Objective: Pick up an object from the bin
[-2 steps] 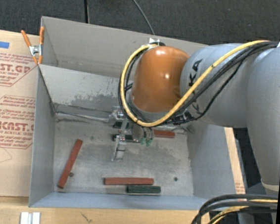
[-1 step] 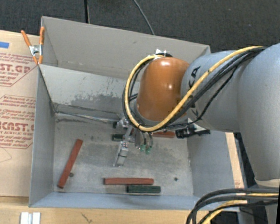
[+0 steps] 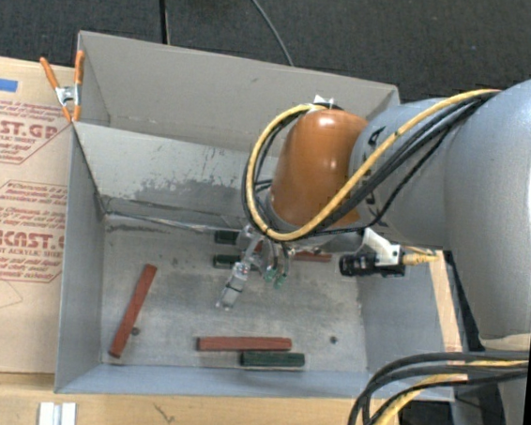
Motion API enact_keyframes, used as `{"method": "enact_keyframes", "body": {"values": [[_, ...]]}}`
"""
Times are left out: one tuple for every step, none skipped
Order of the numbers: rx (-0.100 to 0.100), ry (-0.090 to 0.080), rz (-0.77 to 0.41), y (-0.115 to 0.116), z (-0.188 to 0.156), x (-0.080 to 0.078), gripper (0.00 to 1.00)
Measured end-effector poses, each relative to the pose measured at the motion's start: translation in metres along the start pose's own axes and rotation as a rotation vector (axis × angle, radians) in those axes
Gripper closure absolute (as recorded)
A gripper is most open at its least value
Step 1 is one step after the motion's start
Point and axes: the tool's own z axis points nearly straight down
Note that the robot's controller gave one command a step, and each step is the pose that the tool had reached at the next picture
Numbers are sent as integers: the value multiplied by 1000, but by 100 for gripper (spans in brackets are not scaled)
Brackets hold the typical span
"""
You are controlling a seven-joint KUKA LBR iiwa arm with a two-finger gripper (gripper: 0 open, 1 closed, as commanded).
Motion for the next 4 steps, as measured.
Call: {"method": "enact_keyframes", "body": {"values": [[0,-4,-231,-37,55,-47,100],[0,-2,-232,-36,56,-47,0],[0,-3,-232,-36,55,-47,100],[-1,-3,-232,-36,55,-47,100]]}}
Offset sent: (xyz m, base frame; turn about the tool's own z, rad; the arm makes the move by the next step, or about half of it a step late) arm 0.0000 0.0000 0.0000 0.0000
